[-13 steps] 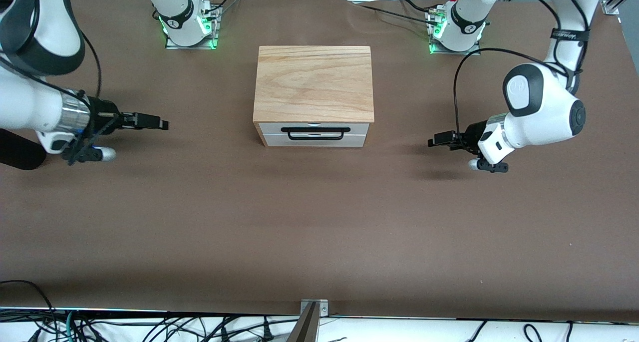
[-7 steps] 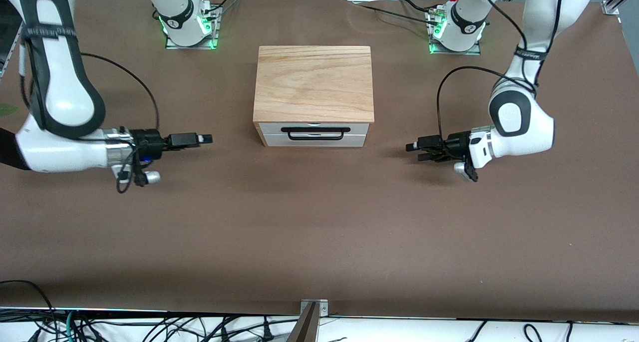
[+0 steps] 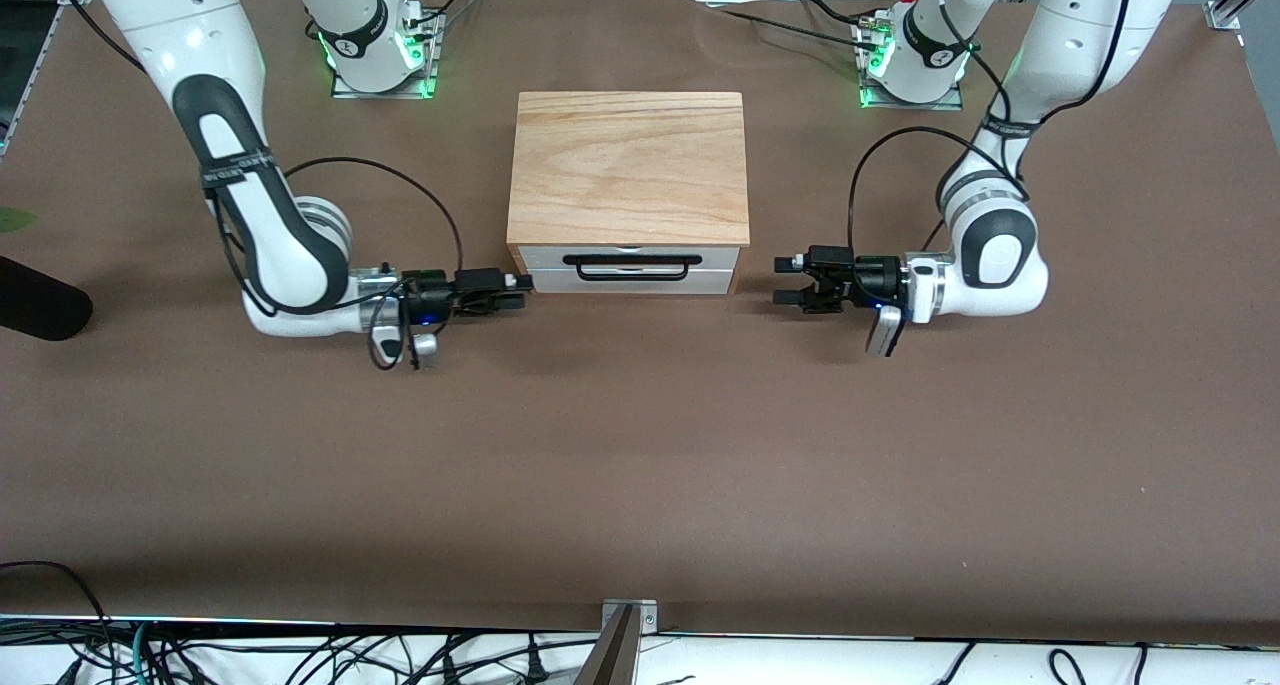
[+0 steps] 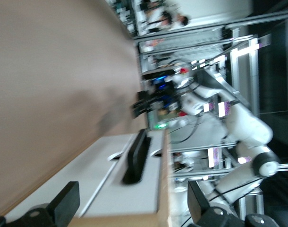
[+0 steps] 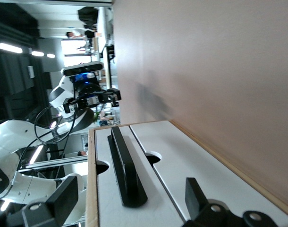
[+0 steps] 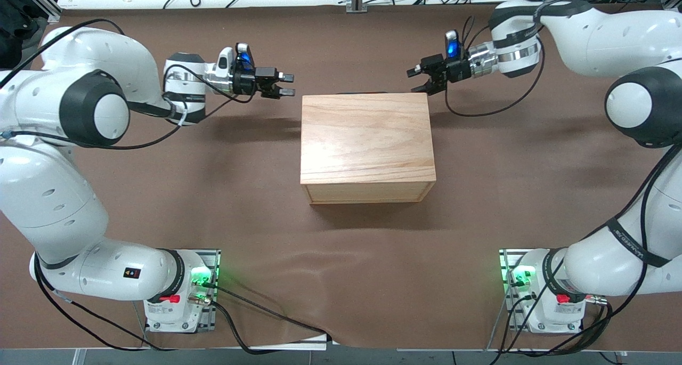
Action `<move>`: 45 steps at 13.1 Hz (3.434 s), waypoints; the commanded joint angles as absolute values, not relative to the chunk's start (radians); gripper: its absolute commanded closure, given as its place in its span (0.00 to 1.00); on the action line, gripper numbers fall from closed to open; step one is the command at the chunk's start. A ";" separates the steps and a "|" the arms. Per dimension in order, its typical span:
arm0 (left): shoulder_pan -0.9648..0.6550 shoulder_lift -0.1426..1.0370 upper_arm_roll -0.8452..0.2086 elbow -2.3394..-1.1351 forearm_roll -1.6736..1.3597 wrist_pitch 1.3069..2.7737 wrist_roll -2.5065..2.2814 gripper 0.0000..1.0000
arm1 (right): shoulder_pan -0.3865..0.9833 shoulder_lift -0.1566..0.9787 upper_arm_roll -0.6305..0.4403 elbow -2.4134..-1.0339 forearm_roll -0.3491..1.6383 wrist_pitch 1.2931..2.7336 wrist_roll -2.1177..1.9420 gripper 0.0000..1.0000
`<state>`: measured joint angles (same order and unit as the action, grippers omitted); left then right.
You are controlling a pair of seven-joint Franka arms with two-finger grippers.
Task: Pull top drawer with both arms simultaneously
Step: 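Close the left and right grippers on opposite ends of the handle, then pull the handle outward with both grippers, sliding the drawer open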
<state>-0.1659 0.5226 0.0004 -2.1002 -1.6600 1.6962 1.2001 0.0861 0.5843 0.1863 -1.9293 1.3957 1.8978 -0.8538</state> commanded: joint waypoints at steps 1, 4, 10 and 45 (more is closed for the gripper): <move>-0.260 0.610 0.006 -2.082 -1.840 1.667 1.333 0.01 | 0.094 0.604 0.221 -1.966 1.480 1.905 -0.992 0.01; -0.296 0.640 0.005 -2.053 -1.893 1.677 1.333 0.11 | 0.121 0.641 0.225 -1.993 1.601 1.895 -1.113 0.13; -0.321 0.637 -0.046 -2.046 -1.956 1.770 1.330 0.31 | 0.141 0.652 0.225 -1.988 1.646 1.902 -1.124 0.63; -0.311 0.652 -0.063 -2.063 -2.117 1.819 1.262 1.00 | 0.146 0.701 0.199 -1.695 1.640 1.891 -0.899 1.00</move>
<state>-0.3116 0.6281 -0.0630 -2.0874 -1.9926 1.7692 1.2191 0.1522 0.6851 0.2077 -1.8683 1.5553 1.8694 -1.0339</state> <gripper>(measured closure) 0.819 0.824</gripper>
